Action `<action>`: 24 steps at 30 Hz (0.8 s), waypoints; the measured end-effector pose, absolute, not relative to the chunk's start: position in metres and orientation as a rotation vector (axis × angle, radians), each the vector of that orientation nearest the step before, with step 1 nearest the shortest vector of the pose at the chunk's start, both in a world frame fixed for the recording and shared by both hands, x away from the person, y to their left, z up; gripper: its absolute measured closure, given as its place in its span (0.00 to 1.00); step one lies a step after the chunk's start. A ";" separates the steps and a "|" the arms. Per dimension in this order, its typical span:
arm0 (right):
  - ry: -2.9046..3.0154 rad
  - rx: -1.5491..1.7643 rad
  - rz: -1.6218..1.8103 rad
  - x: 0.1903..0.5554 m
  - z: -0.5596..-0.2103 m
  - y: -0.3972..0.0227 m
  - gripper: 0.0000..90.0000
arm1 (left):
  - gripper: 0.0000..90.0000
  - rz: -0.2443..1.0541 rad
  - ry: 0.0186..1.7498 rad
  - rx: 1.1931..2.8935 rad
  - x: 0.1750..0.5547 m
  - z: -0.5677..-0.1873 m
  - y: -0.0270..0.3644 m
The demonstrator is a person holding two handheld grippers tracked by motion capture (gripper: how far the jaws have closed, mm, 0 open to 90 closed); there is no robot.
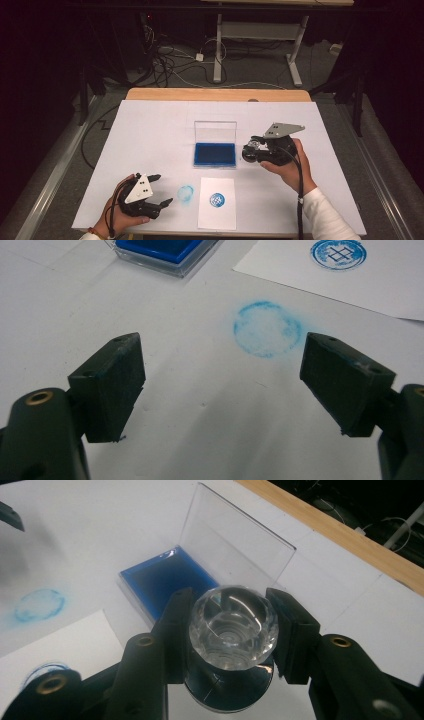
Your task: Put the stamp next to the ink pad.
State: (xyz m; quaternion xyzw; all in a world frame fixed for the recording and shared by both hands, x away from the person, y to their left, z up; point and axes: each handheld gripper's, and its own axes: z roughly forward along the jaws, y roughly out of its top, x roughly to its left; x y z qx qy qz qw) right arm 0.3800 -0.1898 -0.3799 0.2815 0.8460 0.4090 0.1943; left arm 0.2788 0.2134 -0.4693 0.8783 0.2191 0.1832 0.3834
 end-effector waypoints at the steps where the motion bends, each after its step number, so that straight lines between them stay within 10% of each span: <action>1: 2.373 0.796 1.139 0.382 -0.382 -0.190 0.64 | 0.20 0.465 0.559 2.238 0.279 -0.469 0.213; 24: 2.421 0.908 1.060 0.409 -0.419 -0.182 0.64 | 0.20 0.458 0.559 2.263 0.282 -0.472 0.210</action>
